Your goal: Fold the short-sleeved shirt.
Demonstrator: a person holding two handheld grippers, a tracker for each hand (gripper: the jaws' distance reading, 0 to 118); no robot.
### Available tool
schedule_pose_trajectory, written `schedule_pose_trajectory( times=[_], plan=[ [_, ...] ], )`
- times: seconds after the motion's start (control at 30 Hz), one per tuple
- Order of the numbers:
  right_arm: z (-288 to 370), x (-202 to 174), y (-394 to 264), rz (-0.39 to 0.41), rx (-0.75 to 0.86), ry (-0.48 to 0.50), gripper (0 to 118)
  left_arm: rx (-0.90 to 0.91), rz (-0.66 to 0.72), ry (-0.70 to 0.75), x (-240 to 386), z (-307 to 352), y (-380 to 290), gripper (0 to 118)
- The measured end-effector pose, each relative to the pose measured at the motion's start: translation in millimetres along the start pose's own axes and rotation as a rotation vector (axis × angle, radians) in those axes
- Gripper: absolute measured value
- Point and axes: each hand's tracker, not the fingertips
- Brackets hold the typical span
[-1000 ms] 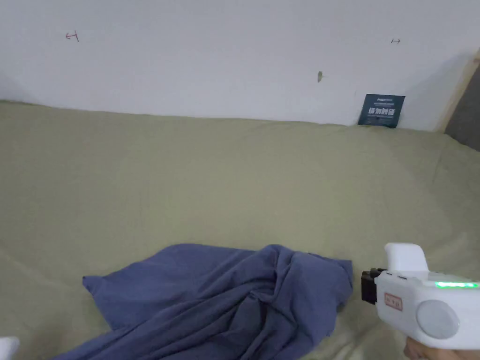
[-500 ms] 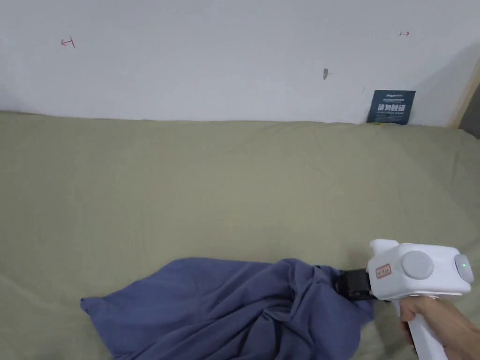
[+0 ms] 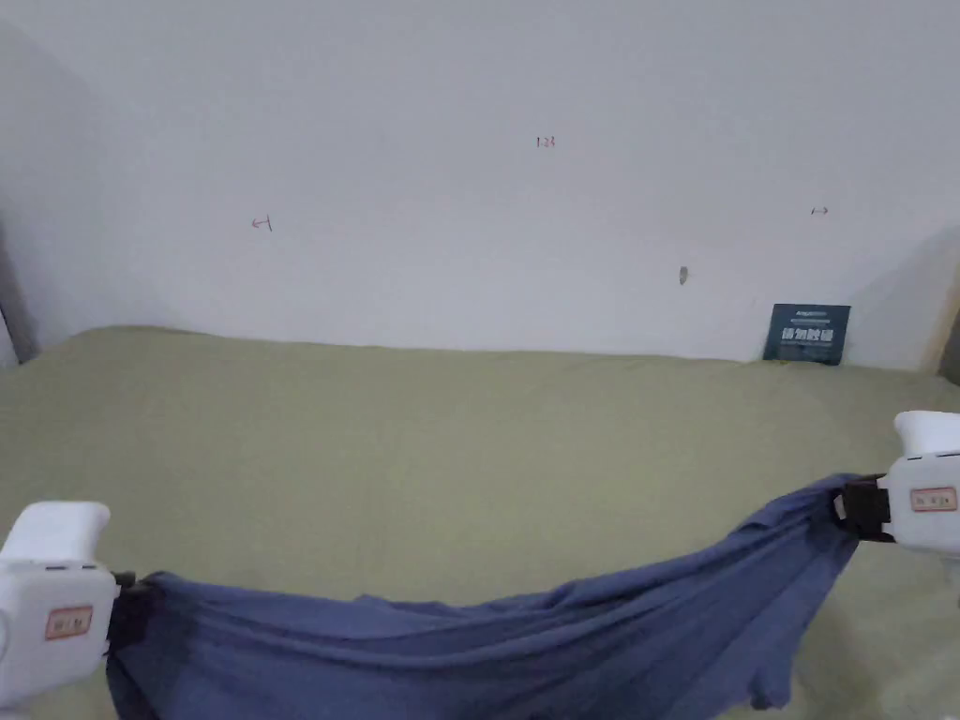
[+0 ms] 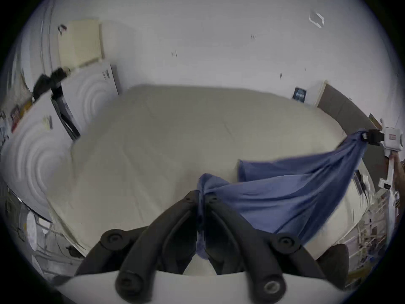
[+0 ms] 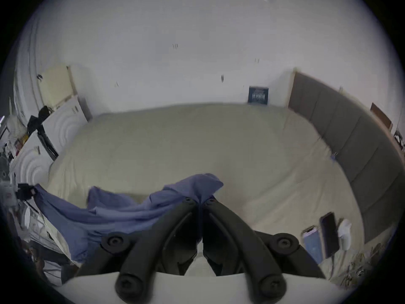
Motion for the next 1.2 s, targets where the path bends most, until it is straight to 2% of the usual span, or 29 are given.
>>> schedule_pose_trajectory(
  times=[0.07, 0.27, 0.33, 0.5, 0.97, 1.2],
  plan=[
    [20, 8, 12, 0.005, 0.048, -0.022, 4, 0.066, -0.011, 0.058, -5, 22, 23, 4],
    [68, 24, 44, -0.048, 0.132, -0.035, 4, 0.162, -0.017, 0.107, -12, 59, 82, 4],
    [77, 18, 50, -0.029, 0.155, -0.064, 4, 0.205, 0.021, 0.129, -7, 64, 97, 4],
    [79, 7, 75, -0.009, 0.197, -0.114, 4, 0.219, 0.013, 0.143, 6, 55, 135, 4],
    [4, -1, 201, 0.005, 0.262, -0.226, 4, 0.281, 0.022, 0.22, 38, -7, 260, 4],
    [-52, -5, 230, -0.001, 0.282, -0.24, 4, 0.308, 0.044, 0.246, 39, -60, 300, 4]
  ],
)
